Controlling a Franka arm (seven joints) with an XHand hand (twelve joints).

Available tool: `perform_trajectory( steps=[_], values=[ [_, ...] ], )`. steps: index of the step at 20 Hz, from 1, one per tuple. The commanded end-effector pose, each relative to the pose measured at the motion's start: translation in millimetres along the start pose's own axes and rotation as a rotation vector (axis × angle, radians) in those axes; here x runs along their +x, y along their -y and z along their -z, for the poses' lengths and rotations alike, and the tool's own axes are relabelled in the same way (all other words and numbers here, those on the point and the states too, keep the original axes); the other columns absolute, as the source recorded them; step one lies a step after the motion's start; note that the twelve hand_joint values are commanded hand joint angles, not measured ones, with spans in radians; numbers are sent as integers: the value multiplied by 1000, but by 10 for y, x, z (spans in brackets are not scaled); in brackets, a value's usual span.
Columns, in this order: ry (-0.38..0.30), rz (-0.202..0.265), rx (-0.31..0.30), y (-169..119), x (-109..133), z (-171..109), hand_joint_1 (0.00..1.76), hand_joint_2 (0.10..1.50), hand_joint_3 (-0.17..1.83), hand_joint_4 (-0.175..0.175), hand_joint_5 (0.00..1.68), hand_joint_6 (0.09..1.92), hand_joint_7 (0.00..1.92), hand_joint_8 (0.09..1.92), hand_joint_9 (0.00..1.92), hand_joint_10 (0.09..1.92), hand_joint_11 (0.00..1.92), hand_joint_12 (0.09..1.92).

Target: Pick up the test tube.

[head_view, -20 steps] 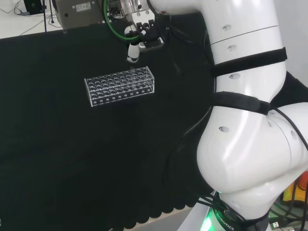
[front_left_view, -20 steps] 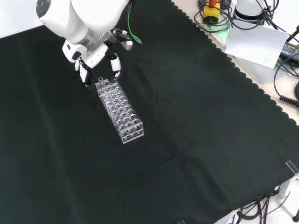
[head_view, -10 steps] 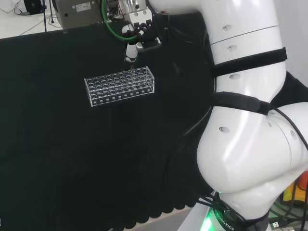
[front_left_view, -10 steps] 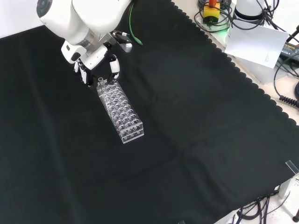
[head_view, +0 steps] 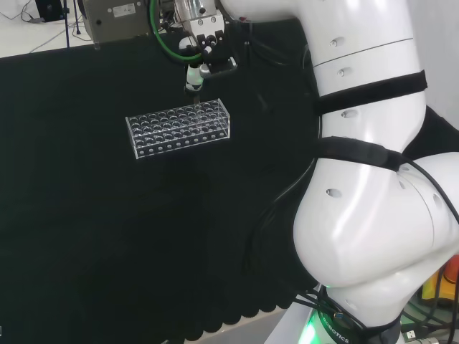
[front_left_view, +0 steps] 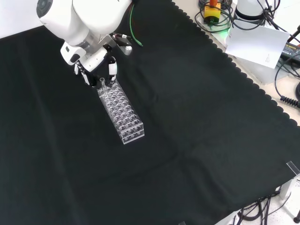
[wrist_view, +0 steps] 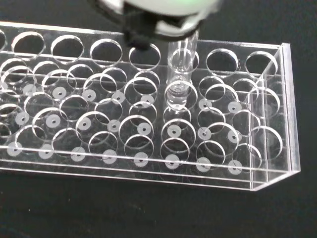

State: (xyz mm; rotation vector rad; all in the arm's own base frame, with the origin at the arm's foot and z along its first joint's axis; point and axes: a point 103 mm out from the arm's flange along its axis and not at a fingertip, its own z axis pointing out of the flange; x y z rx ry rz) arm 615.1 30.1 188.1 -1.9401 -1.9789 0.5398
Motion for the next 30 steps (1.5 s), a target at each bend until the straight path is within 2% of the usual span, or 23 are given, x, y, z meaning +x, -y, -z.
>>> perform_trajectory(
  steps=[1, 5, 10, 15, 22, 28, 30],
  values=[
    [6, -3, -57, -20, 55, 47, 1377, 761, 426, -175, 1258, 570, 1340, 674, 1299, 354, 756, 1236],
    [4, 5, -68, -34, 60, 80, 1418, 748, 435, -175, 1268, 559, 1348, 737, 1358, 197, 805, 1209],
    [3, 9, -36, -41, 54, 144, 1424, 704, 502, -175, 1293, 533, 1367, 720, 1405, 129, 815, 1209],
    [-4, 15, -21, 12, 33, 214, 1430, 689, 518, -175, 1297, 420, 1407, 705, 1434, 133, 813, 1211],
    [-23, 19, -19, 60, -3, 325, 1432, 667, 552, -175, 1304, 406, 1421, 692, 1462, 99, 810, 1212],
    [-92, 22, -25, 174, -88, 592, 1433, 658, 564, -175, 1311, 398, 1429, 679, 1470, 89, 808, 1213],
    [-95, 24, -29, 207, -106, 662, 1434, 654, 570, -175, 1316, 392, 1434, 672, 1473, 87, 808, 1214]
  ],
)
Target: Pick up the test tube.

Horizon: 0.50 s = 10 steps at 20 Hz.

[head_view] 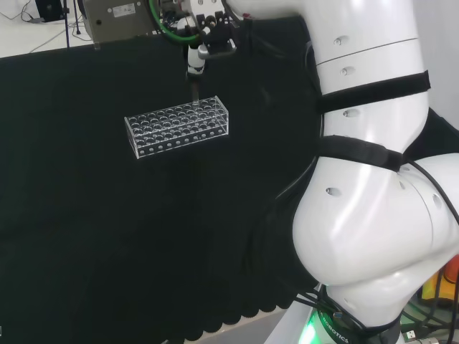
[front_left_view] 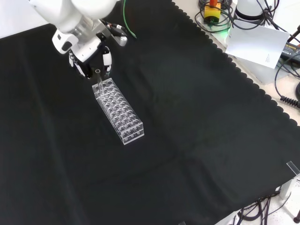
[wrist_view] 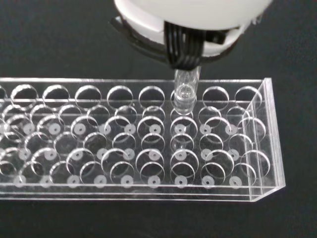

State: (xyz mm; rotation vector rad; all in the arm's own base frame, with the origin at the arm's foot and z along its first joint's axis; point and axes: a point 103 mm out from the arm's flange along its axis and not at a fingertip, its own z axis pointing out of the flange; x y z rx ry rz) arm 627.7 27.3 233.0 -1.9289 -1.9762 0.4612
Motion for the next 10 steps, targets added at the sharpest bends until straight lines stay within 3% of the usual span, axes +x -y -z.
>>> perform_trajectory(
  steps=[1, 5, 10],
  values=[
    [-45, 7, -8, 115, -51, 247, 1434, 652, 571, -175, 1317, 391, 1435, 670, 1474, 87, 808, 1214],
    [-51, 13, -2, 127, -46, 283, 1434, 650, 575, -175, 1318, 388, 1437, 667, 1478, 87, 807, 1214],
    [-84, 30, -3, 276, -53, 559, 1435, 645, 581, -175, 1321, 386, 1441, 662, 1482, 87, 807, 1214]
  ],
)
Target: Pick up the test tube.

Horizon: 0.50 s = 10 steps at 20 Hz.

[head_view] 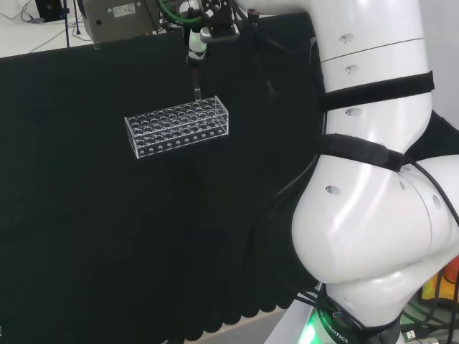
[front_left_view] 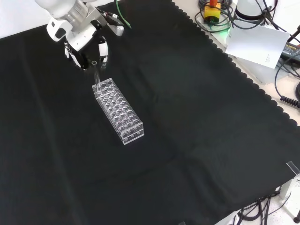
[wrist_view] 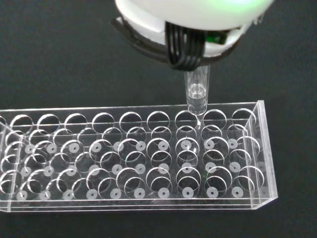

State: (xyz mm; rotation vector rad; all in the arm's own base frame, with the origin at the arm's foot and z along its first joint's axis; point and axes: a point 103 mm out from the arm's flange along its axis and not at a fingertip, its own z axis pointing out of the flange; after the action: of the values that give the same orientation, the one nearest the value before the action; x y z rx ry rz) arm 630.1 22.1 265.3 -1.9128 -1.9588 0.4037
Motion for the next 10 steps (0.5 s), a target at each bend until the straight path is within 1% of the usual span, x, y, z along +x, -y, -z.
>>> perform_trajectory(
  steps=[1, 3, 10],
  values=[
    [-53, 24, 2, 176, 12, 309, 1435, 645, 582, -175, 1321, 385, 1441, 661, 1482, 87, 806, 1214],
    [-71, 38, -4, 250, 34, 414, 1435, 643, 585, -175, 1322, 385, 1442, 660, 1484, 87, 806, 1214],
    [-77, 82, -25, 509, 134, 661, 1435, 638, 592, -175, 1325, 381, 1445, 657, 1488, 87, 807, 1215]
  ],
)
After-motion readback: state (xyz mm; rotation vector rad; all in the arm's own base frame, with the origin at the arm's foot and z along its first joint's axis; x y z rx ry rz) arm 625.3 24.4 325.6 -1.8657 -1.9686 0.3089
